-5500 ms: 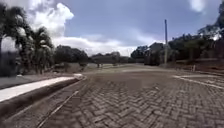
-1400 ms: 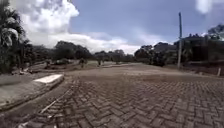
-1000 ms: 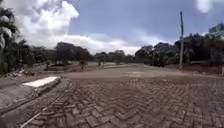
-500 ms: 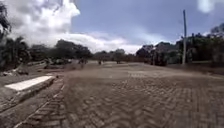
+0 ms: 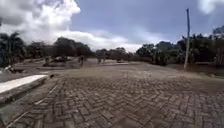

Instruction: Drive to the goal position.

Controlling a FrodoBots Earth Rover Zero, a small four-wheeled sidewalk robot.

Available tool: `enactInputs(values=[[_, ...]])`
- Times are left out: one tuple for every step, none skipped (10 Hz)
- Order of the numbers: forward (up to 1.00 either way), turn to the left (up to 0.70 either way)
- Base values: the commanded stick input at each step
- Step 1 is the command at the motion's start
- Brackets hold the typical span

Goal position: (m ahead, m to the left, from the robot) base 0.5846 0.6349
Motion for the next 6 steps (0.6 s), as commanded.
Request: enactInputs(values=[[0.59, 0.00], [0.40, 0.00], [0.21, 0.00], [0.01, 0.00], [0.00, 0.00], [0.00, 0.00]])
